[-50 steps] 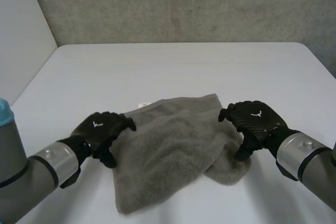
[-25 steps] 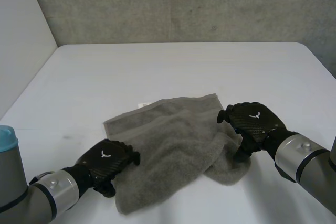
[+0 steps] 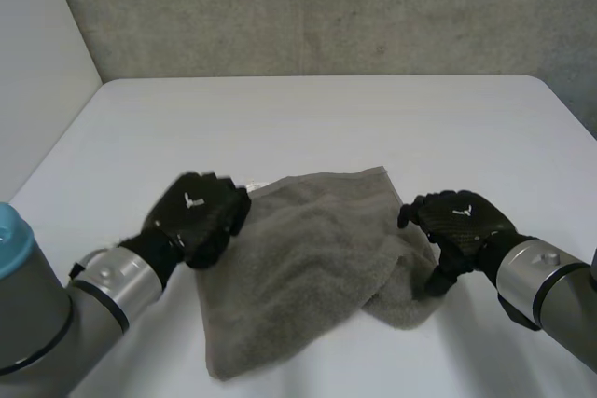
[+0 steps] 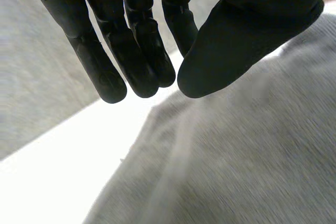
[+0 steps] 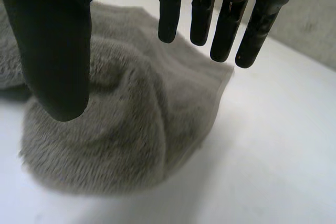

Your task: Fold the towel.

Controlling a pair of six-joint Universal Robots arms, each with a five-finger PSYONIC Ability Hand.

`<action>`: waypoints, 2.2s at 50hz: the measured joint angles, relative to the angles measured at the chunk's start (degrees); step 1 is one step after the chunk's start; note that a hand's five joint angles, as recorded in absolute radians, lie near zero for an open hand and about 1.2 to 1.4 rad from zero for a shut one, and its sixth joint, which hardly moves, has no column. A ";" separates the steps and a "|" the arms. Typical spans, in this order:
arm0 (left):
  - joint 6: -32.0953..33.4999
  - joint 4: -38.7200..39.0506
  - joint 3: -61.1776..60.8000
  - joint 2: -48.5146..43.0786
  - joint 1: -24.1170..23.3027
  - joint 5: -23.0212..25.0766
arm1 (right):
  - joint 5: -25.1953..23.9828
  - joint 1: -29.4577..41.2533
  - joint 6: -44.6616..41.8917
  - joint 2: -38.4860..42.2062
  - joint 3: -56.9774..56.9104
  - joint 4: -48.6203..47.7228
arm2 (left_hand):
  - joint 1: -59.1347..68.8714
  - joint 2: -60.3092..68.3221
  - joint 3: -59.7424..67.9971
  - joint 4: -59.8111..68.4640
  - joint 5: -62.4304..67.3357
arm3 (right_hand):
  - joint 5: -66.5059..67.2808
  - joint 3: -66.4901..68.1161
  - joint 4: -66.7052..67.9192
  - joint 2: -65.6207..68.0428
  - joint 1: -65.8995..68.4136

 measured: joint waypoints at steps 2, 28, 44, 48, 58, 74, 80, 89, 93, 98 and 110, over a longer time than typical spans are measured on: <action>-1.72 0.05 0.42 1.17 0.02 -0.68 | 1.04 -0.20 -0.45 1.04 -0.64 2.89 | 0.24 0.08 0.10 0.05 0.11 | 0.00 0.00 0.00 0.00 0.00; 27.38 -7.26 -12.36 1.24 10.57 15.56 | 1.16 -0.06 -1.04 2.54 -0.47 2.60 | -48.73 -51.34 -51.24 -51.34 -50.57 | -0.54 -0.01 -0.13 0.00 0.00; 31.05 -10.96 -13.17 -1.44 13.54 20.42 | 1.18 0.15 -1.05 2.74 -0.29 2.58 | -43.84 -45.87 -45.75 -45.82 -44.94 | -0.54 -0.01 -0.13 0.00 0.00; 30.84 -10.73 -12.91 -2.90 12.41 20.34 | 1.18 0.18 -1.09 2.75 -0.26 2.55 | -42.51 -44.59 -44.46 -44.59 -43.70 | -0.54 -0.01 -0.13 0.00 0.00; 30.11 -8.97 -11.64 -5.34 9.04 20.21 | 1.37 0.22 -1.12 2.81 -0.12 2.01 | -26.02 -27.54 -27.46 -27.50 -27.81 | -0.54 -0.01 -0.13 0.00 0.00; 5.14 -0.73 -2.73 -0.66 5.15 17.93 | 1.45 0.22 -1.10 2.93 -0.11 1.94 | -0.04 0.00 -0.03 -0.02 -0.09 | -0.19 0.00 0.00 0.00 0.00; 0.03 1.96 -2.09 1.00 4.66 12.84 | 1.97 0.22 -0.70 3.55 -0.12 2.31 | -0.03 0.11 0.15 0.13 -0.03 | -0.72 -0.01 -0.16 0.00 0.00; -1.15 2.70 -1.36 1.18 4.37 7.32 | 2.29 0.45 1.86 8.19 -0.05 -0.79 | -0.02 0.16 0.17 0.22 -0.03 | 5.47 5.99 6.69 5.40 4.35; -1.06 2.59 -1.24 1.11 4.35 6.80 | 2.72 1.14 3.36 11.14 -0.26 -5.15 | -0.02 0.16 0.17 0.22 -0.03 | 19.79 21.78 21.98 21.62 17.43; -1.02 2.47 -1.26 1.14 4.23 6.78 | 2.96 1.82 3.82 12.34 -0.61 -8.61 | -0.02 0.16 0.18 0.23 -0.03 | 33.48 35.17 35.80 34.94 28.60; -1.88 -2.15 -1.44 8.35 2.82 6.44 | 2.96 1.39 2.19 3.94 -3.38 -9.13 | -0.02 0.17 0.19 0.24 0.22 | 42.07 43.54 44.59 42.92 33.13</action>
